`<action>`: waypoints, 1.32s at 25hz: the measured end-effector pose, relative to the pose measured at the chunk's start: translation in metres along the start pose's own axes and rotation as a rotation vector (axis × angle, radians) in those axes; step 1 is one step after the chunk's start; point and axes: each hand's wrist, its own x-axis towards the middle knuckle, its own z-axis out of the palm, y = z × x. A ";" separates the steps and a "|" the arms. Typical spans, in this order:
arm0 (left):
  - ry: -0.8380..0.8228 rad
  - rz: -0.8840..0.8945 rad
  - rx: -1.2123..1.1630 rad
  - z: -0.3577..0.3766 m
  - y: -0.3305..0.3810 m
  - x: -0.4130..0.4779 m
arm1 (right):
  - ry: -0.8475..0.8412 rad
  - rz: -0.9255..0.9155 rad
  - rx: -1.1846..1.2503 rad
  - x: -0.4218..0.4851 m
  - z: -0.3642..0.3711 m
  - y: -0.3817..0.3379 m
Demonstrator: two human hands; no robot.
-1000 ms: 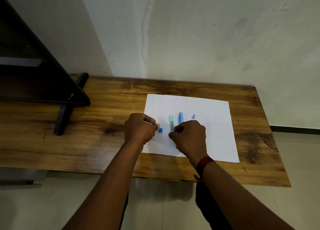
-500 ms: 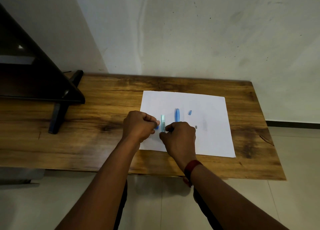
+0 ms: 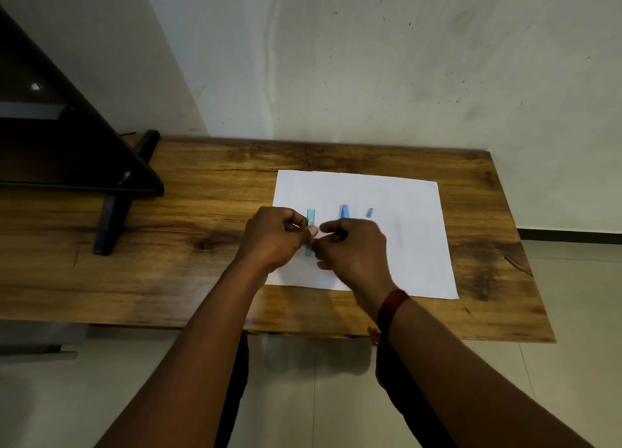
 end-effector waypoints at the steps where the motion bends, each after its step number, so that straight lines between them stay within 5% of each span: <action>1: 0.008 0.049 0.054 -0.002 0.000 0.001 | -0.033 0.045 0.102 0.006 -0.009 -0.005; 4: -0.033 0.212 0.219 -0.001 0.002 -0.001 | -0.109 0.150 0.346 0.018 -0.031 -0.016; 8: 0.002 0.381 0.296 -0.001 0.007 -0.004 | -0.159 0.220 0.373 0.018 -0.034 -0.010; 12: 0.139 0.329 -0.119 -0.002 0.016 -0.004 | -0.305 0.531 0.840 0.015 -0.033 -0.001; 16: 0.118 0.363 -0.368 0.006 0.020 -0.008 | -0.380 0.563 1.035 0.010 -0.026 0.002; 20: 0.186 0.422 -0.356 0.007 0.021 -0.008 | -0.411 0.554 1.072 0.008 -0.026 -0.002; 24: 0.330 0.249 -0.466 0.005 0.016 -0.002 | -0.446 0.529 1.016 0.009 -0.027 -0.001; 33: 0.334 0.058 -0.632 0.003 0.012 0.004 | -0.373 0.514 0.796 0.007 -0.029 -0.006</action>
